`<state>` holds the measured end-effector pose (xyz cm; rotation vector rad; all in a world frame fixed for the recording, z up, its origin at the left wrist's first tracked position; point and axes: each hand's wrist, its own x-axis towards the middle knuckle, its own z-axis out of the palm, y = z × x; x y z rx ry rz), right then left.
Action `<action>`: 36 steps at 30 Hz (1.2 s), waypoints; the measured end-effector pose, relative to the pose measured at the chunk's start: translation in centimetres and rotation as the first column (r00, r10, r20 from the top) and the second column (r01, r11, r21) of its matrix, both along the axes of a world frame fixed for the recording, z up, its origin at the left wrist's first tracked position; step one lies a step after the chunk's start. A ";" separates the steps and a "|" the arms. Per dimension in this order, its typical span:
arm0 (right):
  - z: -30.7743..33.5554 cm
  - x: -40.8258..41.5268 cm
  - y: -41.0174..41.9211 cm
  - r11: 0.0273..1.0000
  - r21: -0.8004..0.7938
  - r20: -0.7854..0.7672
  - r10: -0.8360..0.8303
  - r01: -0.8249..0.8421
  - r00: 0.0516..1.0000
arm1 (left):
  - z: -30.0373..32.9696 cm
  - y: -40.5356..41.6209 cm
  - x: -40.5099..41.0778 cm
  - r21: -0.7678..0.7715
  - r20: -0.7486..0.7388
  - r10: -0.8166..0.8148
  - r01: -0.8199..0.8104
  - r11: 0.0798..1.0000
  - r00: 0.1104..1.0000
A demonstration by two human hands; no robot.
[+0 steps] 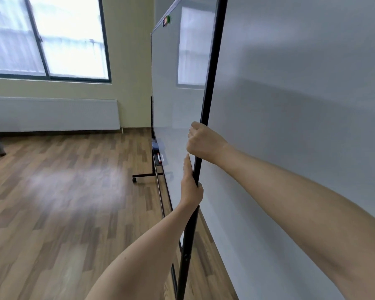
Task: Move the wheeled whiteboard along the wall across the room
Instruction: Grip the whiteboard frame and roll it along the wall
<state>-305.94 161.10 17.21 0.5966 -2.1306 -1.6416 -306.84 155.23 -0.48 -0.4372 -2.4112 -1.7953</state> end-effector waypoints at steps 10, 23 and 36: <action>-0.2 -14.1 0.7 0.999 0.004 -0.002 0.038 -0.038 0.999 | 0.2 0.1 -13.4 0.047 -0.002 0.020 -0.020 0.999 1.000; 0.2 -30.9 1.1 1.000 -0.004 0.014 0.031 -0.031 0.999 | 1.3 0.7 -29.8 0.050 0.068 0.030 -0.033 0.998 0.997; -0.2 -34.8 1.3 0.998 0.053 0.076 -0.030 0.026 0.997 | 0.6 0.8 -34.5 0.021 0.030 0.004 -0.004 1.000 1.000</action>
